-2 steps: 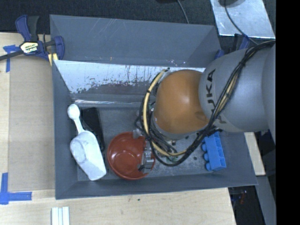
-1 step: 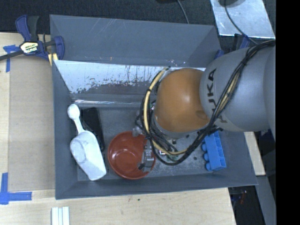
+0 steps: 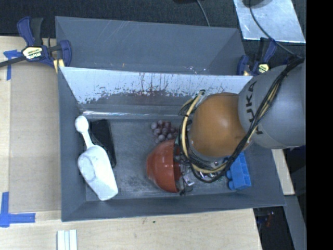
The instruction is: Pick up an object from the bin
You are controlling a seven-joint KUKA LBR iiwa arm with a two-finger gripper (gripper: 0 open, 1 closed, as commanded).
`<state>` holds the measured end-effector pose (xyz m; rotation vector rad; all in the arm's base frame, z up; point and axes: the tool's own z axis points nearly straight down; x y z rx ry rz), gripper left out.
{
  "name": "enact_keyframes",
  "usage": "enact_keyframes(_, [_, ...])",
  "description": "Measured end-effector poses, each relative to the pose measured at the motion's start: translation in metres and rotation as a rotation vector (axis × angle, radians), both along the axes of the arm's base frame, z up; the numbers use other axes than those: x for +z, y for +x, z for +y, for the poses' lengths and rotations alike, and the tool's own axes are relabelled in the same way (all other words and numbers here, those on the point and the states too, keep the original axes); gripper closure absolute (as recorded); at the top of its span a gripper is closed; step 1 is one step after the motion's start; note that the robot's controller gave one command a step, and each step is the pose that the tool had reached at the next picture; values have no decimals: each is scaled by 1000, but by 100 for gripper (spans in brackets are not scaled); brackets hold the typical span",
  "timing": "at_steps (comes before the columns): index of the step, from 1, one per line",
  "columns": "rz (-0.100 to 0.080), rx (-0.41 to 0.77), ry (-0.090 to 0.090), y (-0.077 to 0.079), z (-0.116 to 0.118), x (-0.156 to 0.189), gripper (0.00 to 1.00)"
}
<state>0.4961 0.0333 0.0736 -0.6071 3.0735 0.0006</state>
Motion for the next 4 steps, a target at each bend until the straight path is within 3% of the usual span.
enact_keyframes(1, [4, 158, -1, -6, -15, 55, 0])
enact_keyframes(2, [-2, 462, 0, -8, 84, 26, 0])
enact_keyframes(3, [1, 656, -4, 11, 22, -3, 0])
enact_keyframes(4, [-18, 963, -6, -4, 31, 0, 100])
